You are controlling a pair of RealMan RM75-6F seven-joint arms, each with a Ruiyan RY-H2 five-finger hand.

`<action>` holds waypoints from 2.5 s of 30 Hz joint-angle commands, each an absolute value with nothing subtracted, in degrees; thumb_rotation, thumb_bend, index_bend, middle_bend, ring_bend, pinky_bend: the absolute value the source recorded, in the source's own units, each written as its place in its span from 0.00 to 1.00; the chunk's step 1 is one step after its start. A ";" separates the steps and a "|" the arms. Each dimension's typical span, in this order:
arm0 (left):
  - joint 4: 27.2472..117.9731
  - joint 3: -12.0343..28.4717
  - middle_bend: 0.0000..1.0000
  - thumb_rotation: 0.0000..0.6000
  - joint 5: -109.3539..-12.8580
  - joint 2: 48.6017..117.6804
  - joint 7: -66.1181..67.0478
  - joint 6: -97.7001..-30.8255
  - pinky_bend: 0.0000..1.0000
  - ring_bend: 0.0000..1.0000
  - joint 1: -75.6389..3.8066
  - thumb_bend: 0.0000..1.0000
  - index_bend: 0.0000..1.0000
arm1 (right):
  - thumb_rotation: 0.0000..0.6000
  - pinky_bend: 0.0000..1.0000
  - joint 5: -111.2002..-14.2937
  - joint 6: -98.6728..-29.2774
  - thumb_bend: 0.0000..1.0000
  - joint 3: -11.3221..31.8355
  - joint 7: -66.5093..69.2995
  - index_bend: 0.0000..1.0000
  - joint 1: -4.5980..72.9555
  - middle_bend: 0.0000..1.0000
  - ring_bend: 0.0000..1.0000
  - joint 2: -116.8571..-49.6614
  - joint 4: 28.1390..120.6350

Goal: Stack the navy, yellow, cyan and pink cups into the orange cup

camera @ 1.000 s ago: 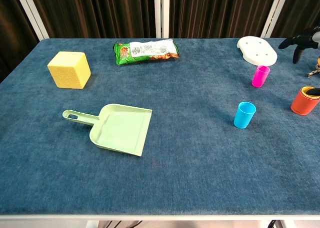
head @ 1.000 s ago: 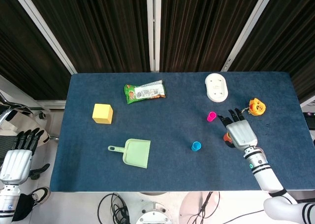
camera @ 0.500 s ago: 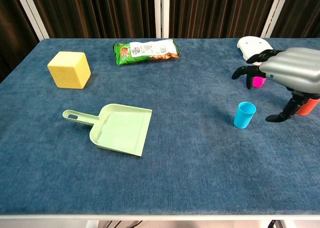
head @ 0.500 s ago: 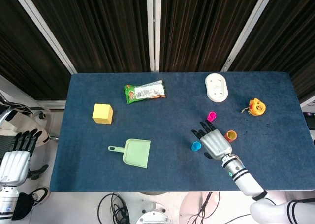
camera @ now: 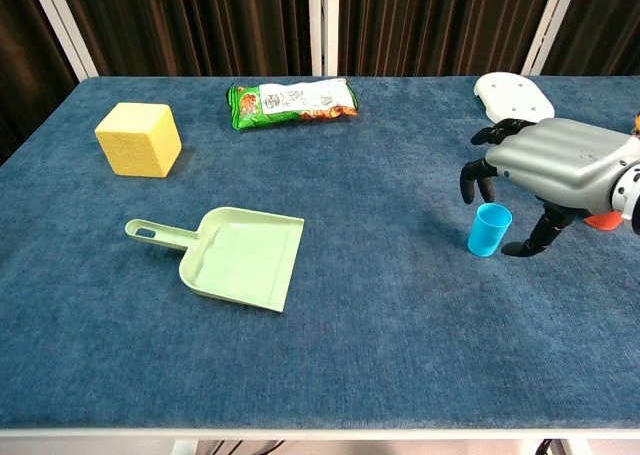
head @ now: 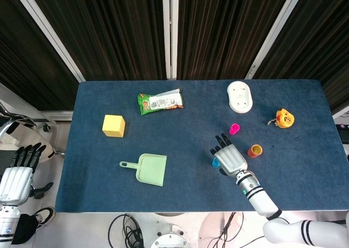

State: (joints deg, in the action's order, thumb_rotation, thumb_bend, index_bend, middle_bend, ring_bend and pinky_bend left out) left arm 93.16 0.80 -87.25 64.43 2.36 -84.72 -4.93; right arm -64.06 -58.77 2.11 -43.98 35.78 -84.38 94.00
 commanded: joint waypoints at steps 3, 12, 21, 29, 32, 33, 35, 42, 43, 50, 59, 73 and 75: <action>93.14 0.92 0.03 1.00 -87.32 64.25 1.80 -84.84 0.01 0.00 -4.95 0.04 0.08 | 1.00 0.00 -64.48 -59.18 0.13 1.83 -43.41 0.39 35.74 0.41 0.07 -85.23 93.11; 92.98 1.14 0.03 1.00 -87.38 64.08 0.94 -85.19 0.01 0.00 -4.91 0.06 0.08 | 1.00 0.00 -65.48 -60.45 0.15 1.67 -42.68 0.43 35.43 0.46 0.11 -87.31 91.64; 93.13 1.02 0.03 1.00 -87.52 63.73 0.61 -85.22 0.01 0.00 -4.83 0.06 0.08 | 1.00 0.00 -65.58 -61.38 0.17 1.89 -43.01 0.52 35.31 0.50 0.15 -88.16 90.95; 93.46 1.03 0.03 1.00 -87.54 63.62 0.97 -85.19 0.01 0.00 -4.86 0.06 0.08 | 1.00 0.00 -65.93 -62.22 0.22 2.28 -42.54 0.58 35.06 0.54 0.18 -87.88 91.13; 93.52 0.99 0.03 1.00 -87.48 63.59 1.05 -85.15 0.01 0.00 -4.82 0.06 0.08 | 1.00 0.00 -66.53 -63.34 0.22 2.86 -41.88 0.59 34.77 0.54 0.18 -86.59 92.34; 93.52 0.98 0.03 1.00 -87.47 63.58 1.06 -85.16 0.01 0.00 -4.80 0.06 0.08 | 1.00 0.00 -66.74 -63.83 0.22 3.14 -41.57 0.59 34.62 0.54 0.18 -85.97 92.92; 93.53 0.95 0.03 1.00 -87.46 63.59 1.09 -85.13 0.01 0.00 -4.79 0.06 0.08 | 1.00 0.00 -67.18 -65.24 0.22 3.91 -40.77 0.59 34.15 0.54 0.18 -84.12 94.38; 93.47 0.95 0.03 1.00 -87.60 63.82 1.45 -84.71 0.01 0.00 -5.10 0.06 0.08 | 1.00 0.00 -65.28 -68.63 0.22 5.84 -37.73 0.59 31.44 0.54 0.18 -76.74 97.24; 93.50 0.98 0.03 1.00 -87.63 63.87 1.59 -84.61 0.01 0.00 -5.19 0.06 0.08 | 1.00 0.00 -64.69 -68.92 0.22 6.08 -36.94 0.59 30.92 0.54 0.18 -75.63 97.37; 94.03 1.01 0.03 1.00 -87.87 64.20 2.93 -84.05 0.01 0.00 -5.73 0.06 0.08 | 1.00 0.00 -62.47 -68.45 0.22 5.75 -33.91 0.59 28.83 0.54 0.18 -72.24 95.89; 94.72 1.03 0.03 1.00 -87.40 64.29 4.21 -83.60 0.01 0.00 -5.92 0.06 0.08 | 1.00 0.00 -60.42 -65.47 0.23 5.01 -33.71 0.60 28.87 0.54 0.18 -72.77 93.48; 93.91 1.04 0.03 1.00 -86.48 64.23 3.33 -82.77 0.01 0.00 -6.10 0.06 0.08 | 1.00 0.00 -57.80 -63.03 0.20 5.36 -34.90 0.57 30.16 0.53 0.18 -75.30 90.84; 93.93 1.03 0.03 1.00 -86.33 64.20 3.12 -82.57 0.01 0.00 -6.15 0.06 0.08 | 1.00 0.00 -57.18 -62.19 0.15 5.27 -35.08 0.47 30.41 0.49 0.14 -75.04 91.04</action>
State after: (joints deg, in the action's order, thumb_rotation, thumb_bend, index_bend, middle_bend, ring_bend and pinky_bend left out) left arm 93.93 1.04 -86.36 64.21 3.14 -82.59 -6.14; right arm -57.47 -62.52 5.33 -34.95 30.27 -75.16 90.95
